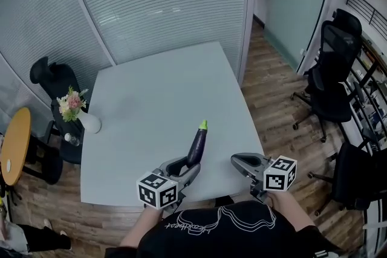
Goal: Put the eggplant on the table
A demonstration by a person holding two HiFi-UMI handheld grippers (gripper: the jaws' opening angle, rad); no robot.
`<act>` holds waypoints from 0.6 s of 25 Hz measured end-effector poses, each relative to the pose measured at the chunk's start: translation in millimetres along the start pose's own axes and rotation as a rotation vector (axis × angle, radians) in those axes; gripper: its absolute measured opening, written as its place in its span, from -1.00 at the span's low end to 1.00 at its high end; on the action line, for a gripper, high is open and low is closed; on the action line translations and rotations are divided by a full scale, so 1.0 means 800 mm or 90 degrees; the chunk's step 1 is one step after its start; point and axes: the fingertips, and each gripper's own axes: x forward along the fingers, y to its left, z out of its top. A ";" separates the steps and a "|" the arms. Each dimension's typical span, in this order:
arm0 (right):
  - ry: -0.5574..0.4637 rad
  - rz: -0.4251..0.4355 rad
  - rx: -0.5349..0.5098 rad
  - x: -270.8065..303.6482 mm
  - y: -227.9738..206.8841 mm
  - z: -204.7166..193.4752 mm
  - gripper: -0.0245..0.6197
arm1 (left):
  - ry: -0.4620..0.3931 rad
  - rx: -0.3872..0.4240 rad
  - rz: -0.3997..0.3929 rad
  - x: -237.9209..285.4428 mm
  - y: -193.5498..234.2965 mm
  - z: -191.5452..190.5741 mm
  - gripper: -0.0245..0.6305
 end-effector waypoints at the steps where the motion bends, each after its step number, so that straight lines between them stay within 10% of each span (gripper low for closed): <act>1: 0.003 0.000 0.002 0.004 -0.006 0.001 -0.90 | 0.005 -0.004 0.000 0.006 0.005 -0.001 -0.34; 15: 0.032 -0.009 0.024 0.014 -0.069 0.012 -0.90 | 0.080 0.001 0.057 0.079 0.072 -0.027 -0.34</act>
